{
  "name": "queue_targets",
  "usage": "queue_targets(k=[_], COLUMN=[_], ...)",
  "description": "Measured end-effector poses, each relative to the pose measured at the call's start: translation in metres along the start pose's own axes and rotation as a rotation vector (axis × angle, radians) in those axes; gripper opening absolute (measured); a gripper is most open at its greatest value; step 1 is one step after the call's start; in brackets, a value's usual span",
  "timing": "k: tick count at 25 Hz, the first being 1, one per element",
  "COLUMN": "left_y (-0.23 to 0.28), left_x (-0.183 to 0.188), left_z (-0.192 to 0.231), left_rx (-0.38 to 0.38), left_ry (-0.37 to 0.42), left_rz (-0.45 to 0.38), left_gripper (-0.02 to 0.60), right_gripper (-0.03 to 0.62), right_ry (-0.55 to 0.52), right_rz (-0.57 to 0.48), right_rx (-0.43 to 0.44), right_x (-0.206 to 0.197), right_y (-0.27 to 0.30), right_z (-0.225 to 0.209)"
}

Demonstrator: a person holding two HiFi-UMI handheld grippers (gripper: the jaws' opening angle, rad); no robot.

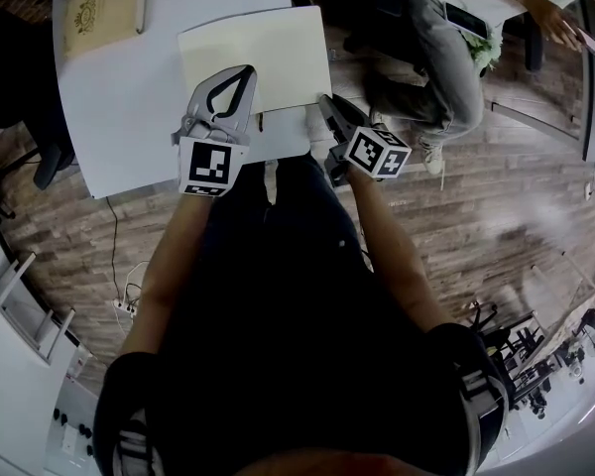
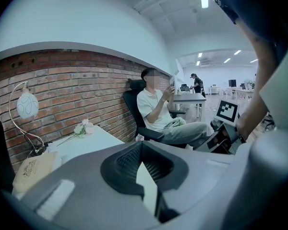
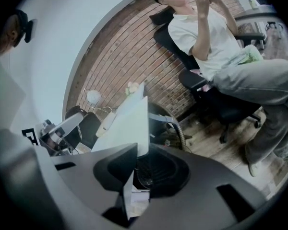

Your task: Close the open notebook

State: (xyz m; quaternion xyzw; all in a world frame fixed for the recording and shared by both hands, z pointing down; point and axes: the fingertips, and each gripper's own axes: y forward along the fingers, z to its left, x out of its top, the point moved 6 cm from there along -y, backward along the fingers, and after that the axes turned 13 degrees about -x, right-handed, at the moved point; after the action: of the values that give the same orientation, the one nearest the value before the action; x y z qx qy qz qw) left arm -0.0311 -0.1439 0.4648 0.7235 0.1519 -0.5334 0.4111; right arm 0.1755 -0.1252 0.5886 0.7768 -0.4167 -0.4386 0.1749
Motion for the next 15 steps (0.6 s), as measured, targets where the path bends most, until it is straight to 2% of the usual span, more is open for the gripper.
queue_targets(k=[15], left_y=[-0.032], left_x=[-0.001], left_z=[0.006], left_rx=[0.016], left_ry=[-0.004], left_rz=[-0.060], left_gripper=[0.006], right_gripper=[0.064], right_ry=[-0.083], right_rz=[-0.074], right_rx=[-0.127], right_x=[0.017], right_y=[-0.025], right_z=[0.030])
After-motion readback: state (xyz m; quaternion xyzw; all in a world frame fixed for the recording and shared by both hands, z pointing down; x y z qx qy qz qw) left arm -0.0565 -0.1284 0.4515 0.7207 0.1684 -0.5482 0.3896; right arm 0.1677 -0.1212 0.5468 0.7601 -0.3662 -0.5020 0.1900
